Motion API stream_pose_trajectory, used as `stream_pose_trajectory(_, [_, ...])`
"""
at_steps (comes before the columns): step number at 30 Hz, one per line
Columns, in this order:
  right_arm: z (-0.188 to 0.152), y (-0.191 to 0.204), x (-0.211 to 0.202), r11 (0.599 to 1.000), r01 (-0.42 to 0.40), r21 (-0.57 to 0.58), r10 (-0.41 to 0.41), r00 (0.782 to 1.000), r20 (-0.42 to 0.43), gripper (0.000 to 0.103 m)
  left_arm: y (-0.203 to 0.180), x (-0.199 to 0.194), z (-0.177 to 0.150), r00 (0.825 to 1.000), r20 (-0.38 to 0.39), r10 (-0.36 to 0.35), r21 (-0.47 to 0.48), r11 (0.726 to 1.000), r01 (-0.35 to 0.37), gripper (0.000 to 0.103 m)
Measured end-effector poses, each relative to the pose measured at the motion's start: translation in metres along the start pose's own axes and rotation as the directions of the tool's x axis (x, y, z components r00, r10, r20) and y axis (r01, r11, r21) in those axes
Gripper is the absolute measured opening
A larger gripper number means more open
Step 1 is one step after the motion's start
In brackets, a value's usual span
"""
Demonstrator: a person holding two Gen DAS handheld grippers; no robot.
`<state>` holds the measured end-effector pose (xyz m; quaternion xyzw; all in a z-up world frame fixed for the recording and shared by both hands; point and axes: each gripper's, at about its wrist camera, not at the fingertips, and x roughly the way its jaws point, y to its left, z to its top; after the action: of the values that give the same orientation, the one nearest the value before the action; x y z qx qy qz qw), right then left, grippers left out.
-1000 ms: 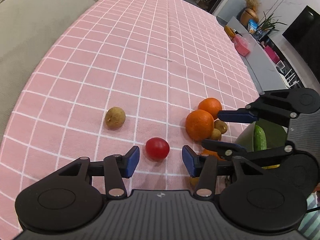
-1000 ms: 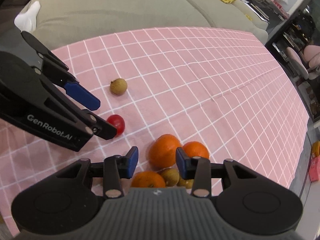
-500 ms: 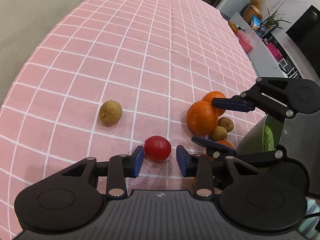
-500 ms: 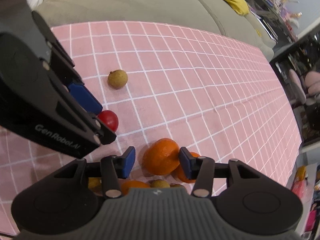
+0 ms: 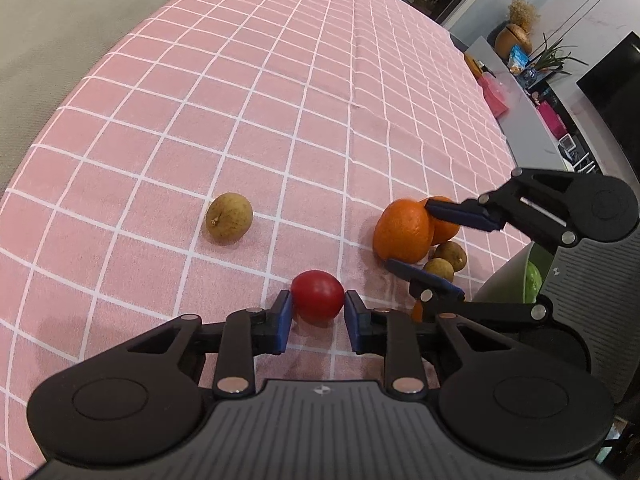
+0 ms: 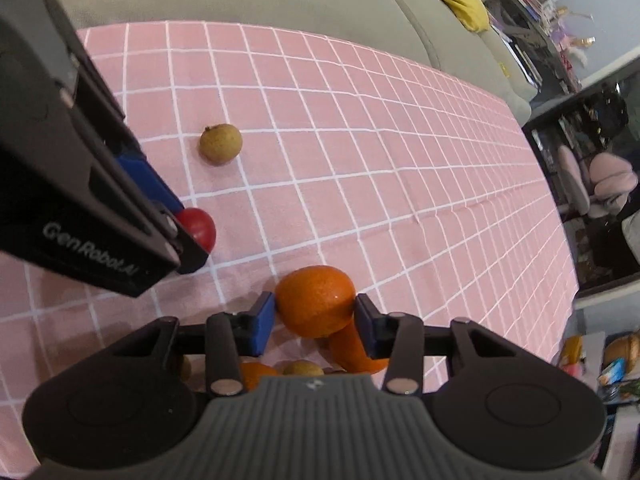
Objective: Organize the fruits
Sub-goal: 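Grasp the red tomato with the left tool while the right tool grasps an orange, then carry the tomato with the left tool into the colander while the right tool carries the orange in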
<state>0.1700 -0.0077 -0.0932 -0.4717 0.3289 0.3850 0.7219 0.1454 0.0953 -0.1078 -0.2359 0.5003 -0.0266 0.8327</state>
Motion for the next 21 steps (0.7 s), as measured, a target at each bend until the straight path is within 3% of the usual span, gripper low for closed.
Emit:
stream_pose_trajectory(6, [0.0,-0.004,-0.024,0.999,0.008,0.048,-0.011,0.998,0.062,0.039,-0.005,-0.019,0.002,1.0,0.023,0.021,0.026,0.999,-0.022,0.031])
stream_pose_trajectory(12, [-0.002,-0.012,-0.068,0.983,-0.001,0.184,-0.027,0.989,0.147,0.039,-0.017,-0.05,0.002,0.997,0.07,0.031,0.069,0.997,-0.036,0.031])
stream_pose_trajectory(19, [-0.018,-0.022,-0.12,0.924,-0.027,0.381,-0.063,0.973,0.221,0.038,-0.045,-0.084,-0.001,0.991,0.132,-0.001,0.133,0.991,-0.016,0.031])
stream_pose_trajectory(21, [-0.03,-0.023,-0.135,0.892,-0.043,0.45,-0.072,0.969,0.235,0.038,-0.055,-0.091,-0.002,0.99,0.142,-0.011,0.15,0.989,-0.011,0.031])
